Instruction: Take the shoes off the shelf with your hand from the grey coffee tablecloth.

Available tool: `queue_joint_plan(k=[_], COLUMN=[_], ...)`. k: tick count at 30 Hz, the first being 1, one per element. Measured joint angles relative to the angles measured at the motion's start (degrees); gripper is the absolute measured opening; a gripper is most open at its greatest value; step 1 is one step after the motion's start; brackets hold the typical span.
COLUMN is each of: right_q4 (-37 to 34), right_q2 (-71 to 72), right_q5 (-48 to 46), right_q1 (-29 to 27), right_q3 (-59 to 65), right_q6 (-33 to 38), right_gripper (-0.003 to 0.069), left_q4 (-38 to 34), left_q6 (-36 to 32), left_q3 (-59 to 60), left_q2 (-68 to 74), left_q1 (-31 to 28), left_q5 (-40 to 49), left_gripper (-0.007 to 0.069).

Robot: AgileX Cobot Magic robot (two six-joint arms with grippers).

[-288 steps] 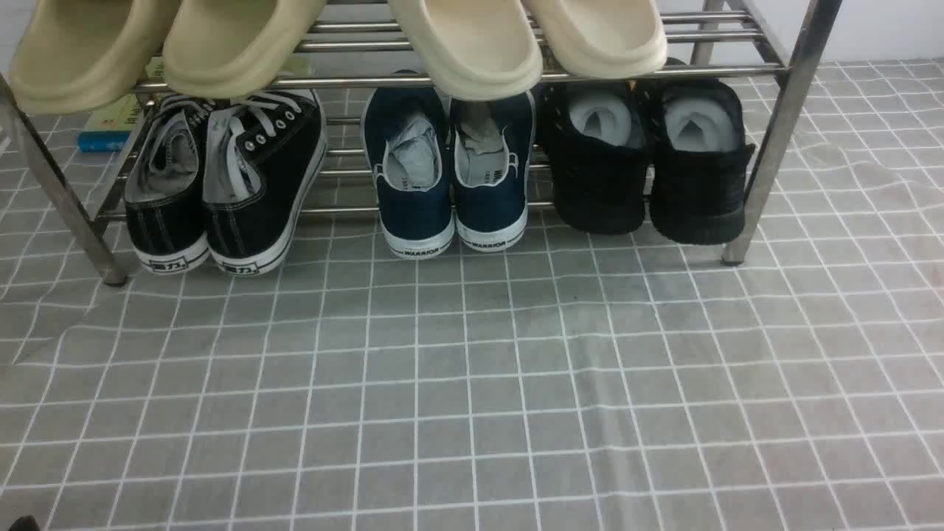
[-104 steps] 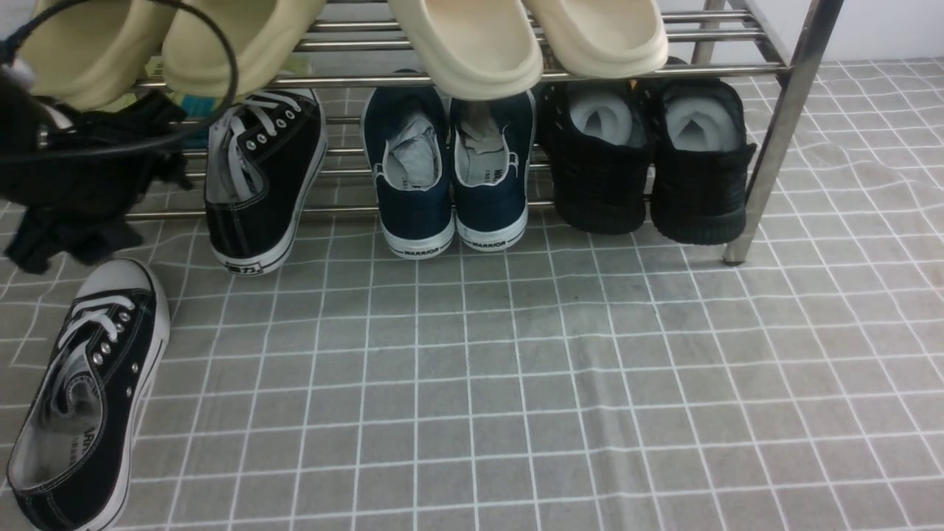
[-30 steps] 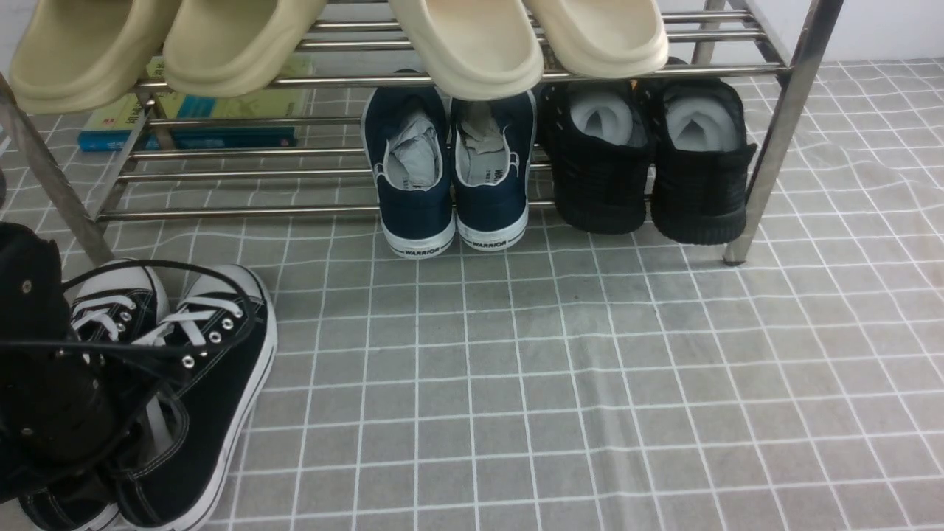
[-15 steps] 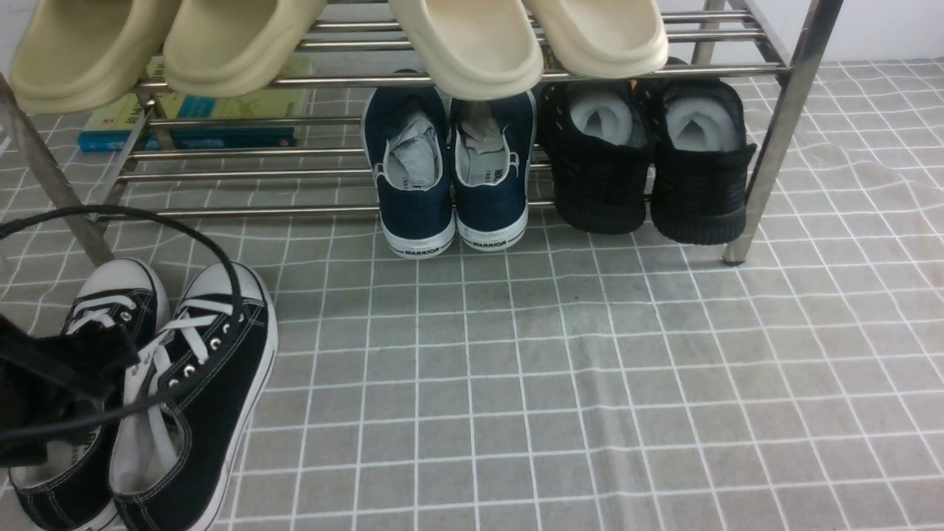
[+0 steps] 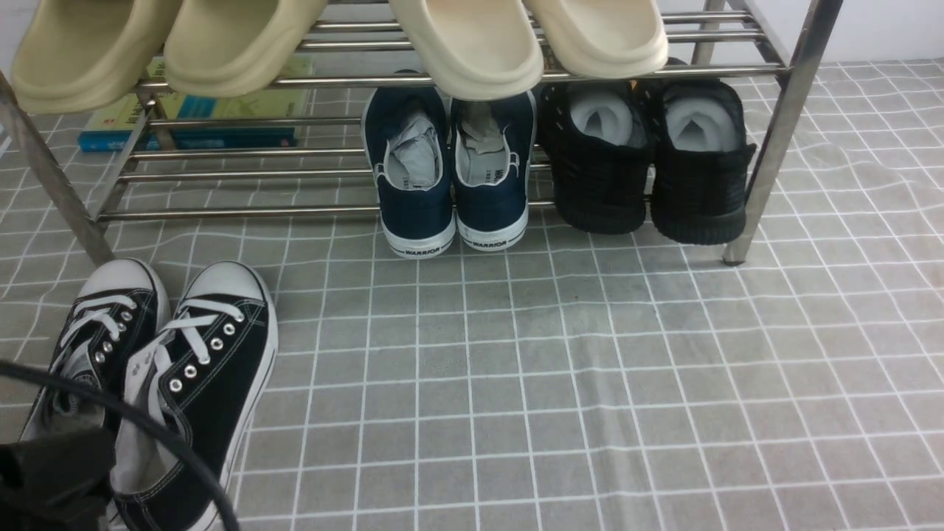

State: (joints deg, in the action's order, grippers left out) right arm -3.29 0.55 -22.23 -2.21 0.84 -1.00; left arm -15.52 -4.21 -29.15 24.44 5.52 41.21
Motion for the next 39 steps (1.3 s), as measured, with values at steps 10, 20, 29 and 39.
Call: queue_joint_plan(k=[10,20,29,39], right_q4=[0.00,0.00,0.00,0.00], right_q2=[0.00,0.00,0.00,0.00], right_q5=[0.00,0.00,0.00,0.00], right_q1=[0.00,0.00,0.00,0.00], right_q3=[0.00,0.00,0.00,0.00], right_q6=[-0.01,-0.01,-0.01,-0.01], right_gripper=[0.0239,0.0239,0.0239,0.0239], left_q4=[0.73,4.04,17.28,20.88], left_q6=[-0.78,-0.45,11.53,15.12], left_q3=[1.60,3.45,20.46,30.38], left_q2=[-5.92,-6.45,-19.41,-25.16], left_q1=[0.00,0.00,-0.60,-2.85], left_q5=[-2.11,-5.59,-15.76,-19.40], left_gripper=[0.0011,0.0021,0.0026,0.0037])
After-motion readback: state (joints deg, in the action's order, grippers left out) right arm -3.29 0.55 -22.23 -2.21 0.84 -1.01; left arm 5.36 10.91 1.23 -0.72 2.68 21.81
